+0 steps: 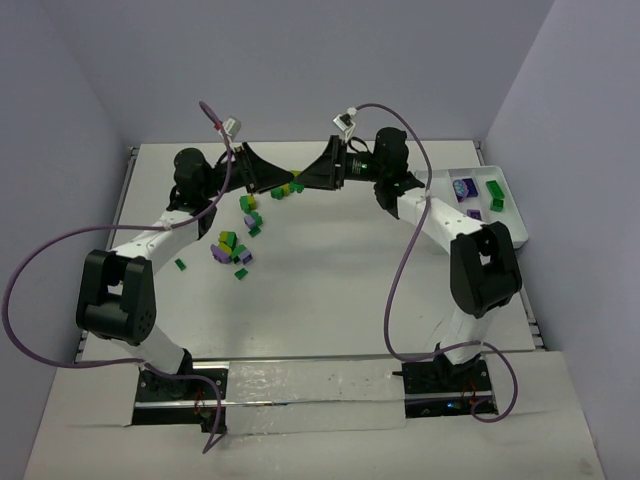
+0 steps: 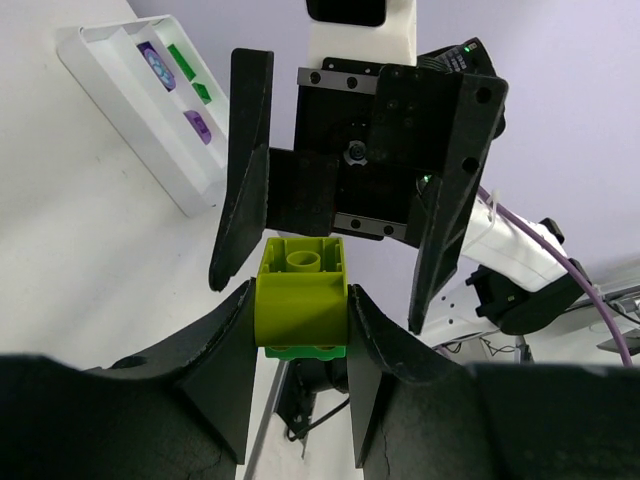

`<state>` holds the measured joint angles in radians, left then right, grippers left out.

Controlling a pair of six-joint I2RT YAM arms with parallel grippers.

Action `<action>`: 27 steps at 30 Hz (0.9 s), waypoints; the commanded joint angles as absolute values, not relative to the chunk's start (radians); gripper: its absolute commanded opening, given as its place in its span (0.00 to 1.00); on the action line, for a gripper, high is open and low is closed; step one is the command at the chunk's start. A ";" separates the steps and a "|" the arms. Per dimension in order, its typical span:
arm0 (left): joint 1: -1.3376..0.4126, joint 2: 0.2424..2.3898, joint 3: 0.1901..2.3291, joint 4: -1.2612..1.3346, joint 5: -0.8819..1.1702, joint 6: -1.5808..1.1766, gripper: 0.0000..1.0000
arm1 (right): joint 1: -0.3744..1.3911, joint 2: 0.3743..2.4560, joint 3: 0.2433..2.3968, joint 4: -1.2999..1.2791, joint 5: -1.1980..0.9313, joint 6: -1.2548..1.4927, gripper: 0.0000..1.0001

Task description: Sort the legos into containers by color

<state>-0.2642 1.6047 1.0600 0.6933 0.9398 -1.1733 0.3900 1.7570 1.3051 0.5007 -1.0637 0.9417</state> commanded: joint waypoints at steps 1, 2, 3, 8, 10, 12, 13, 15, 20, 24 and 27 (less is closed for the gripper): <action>-0.258 1.577 1.063 0.796 0.938 -1.218 0.00 | 0.413 1.776 1.383 0.488 -1.060 0.902 0.92; -0.258 1.577 1.063 0.800 0.939 -1.222 0.00 | 0.415 1.780 1.384 0.482 -1.059 0.896 0.89; -0.258 1.577 1.063 0.802 0.938 -1.226 0.00 | 0.416 1.782 1.385 0.477 -1.060 0.892 0.86; -0.256 1.578 1.062 0.804 0.936 -1.227 0.00 | 0.419 1.773 1.374 0.450 -1.052 0.865 0.70; -0.255 1.578 1.062 0.808 0.934 -1.231 0.00 | 0.420 1.768 1.371 0.438 -1.050 0.853 0.64; -0.253 1.581 1.065 0.811 0.932 -1.233 0.00 | 0.421 1.763 1.369 0.433 -1.047 0.847 0.57; -0.252 1.582 1.066 0.811 0.931 -1.233 0.00 | 0.422 1.760 1.367 0.433 -1.046 0.845 0.51; -0.249 1.580 1.069 0.805 0.927 -1.230 0.00 | 0.423 1.759 1.365 0.422 -1.045 0.836 0.42; -0.214 1.588 1.091 0.782 0.910 -1.224 0.00 | 0.446 1.743 1.380 0.295 -1.028 0.719 0.18; -0.181 1.616 1.147 0.741 0.902 -1.224 0.00 | 0.484 1.720 1.409 0.102 -0.994 0.542 0.04; -0.165 1.628 1.155 0.751 0.884 -1.246 0.00 | 0.506 1.692 1.406 -0.044 -0.928 0.418 0.02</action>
